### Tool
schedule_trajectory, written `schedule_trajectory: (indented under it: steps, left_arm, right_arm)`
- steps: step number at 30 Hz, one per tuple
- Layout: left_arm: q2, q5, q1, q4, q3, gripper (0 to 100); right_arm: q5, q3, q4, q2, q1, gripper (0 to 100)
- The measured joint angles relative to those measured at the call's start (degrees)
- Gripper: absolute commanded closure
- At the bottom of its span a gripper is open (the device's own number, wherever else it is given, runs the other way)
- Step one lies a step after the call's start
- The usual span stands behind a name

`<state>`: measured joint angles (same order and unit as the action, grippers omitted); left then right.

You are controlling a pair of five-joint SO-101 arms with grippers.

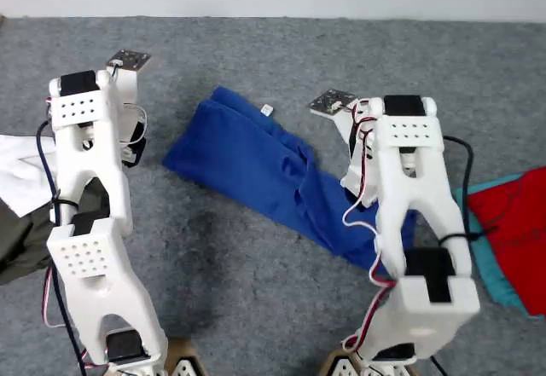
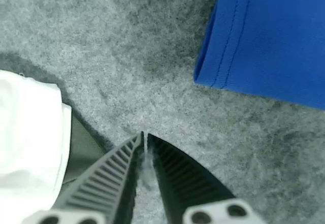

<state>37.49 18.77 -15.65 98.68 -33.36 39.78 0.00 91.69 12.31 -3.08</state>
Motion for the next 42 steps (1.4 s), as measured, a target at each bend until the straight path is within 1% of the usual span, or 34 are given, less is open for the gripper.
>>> schedule_trajectory:
  steps: [2,5,8,10,13,14,18,22,25,27,33,39,42]
  left_arm:
    - [0.0,0.0,0.0,0.0,0.0,99]
    - [0.0,0.0,0.0,0.0,0.0,98]
    - [0.0,0.0,0.0,-1.2,0.0,97]
    - [0.0,0.0,0.1,-3.1,0.0,91]
    - [0.0,0.0,1.6,-4.4,0.0,77]
    - [0.0,0.0,2.2,-4.8,0.0,74]
    - [0.0,0.2,5.2,-7.5,-1.1,74]
    - [0.0,6.9,8.5,-11.0,-1.1,74]
    - [1.8,11.0,8.9,-14.4,-1.3,74]
    - [5.4,13.5,8.6,-15.2,-2.6,74]
    - [18.6,14.9,8.2,-15.0,-15.0,74]
    - [30.4,15.3,7.9,-7.6,-33.8,74]
    - [34.7,16.4,7.9,-4.9,-40.5,74]
  right_arm:
    - [-0.3,0.0,-1.9,3.2,0.0,60.2]
    - [-0.5,0.0,-4.9,8.1,0.6,62.8]
    - [-0.7,-0.3,-6.2,10.5,3.7,66.4]
    - [-0.7,-2.0,-5.1,10.5,5.5,68.4]
    - [-0.7,-5.6,-2.3,10.3,6.2,69.3]
    - [-0.7,-6.9,-1.2,9.9,6.2,69.3]
    - [-0.6,-12.3,2.2,7.4,6.0,69.3]
    - [-0.6,-15.5,5.6,6.6,6.0,69.5]
    - [-0.6,-15.7,7.6,6.6,6.0,69.5]
    - [-0.6,-15.7,8.4,6.6,6.2,69.5]
    - [-0.6,-15.7,8.5,6.6,6.9,69.5]
    - [-0.6,-15.7,8.5,6.6,8.5,69.5]
    - [-0.6,-15.7,8.5,6.6,8.9,69.5]
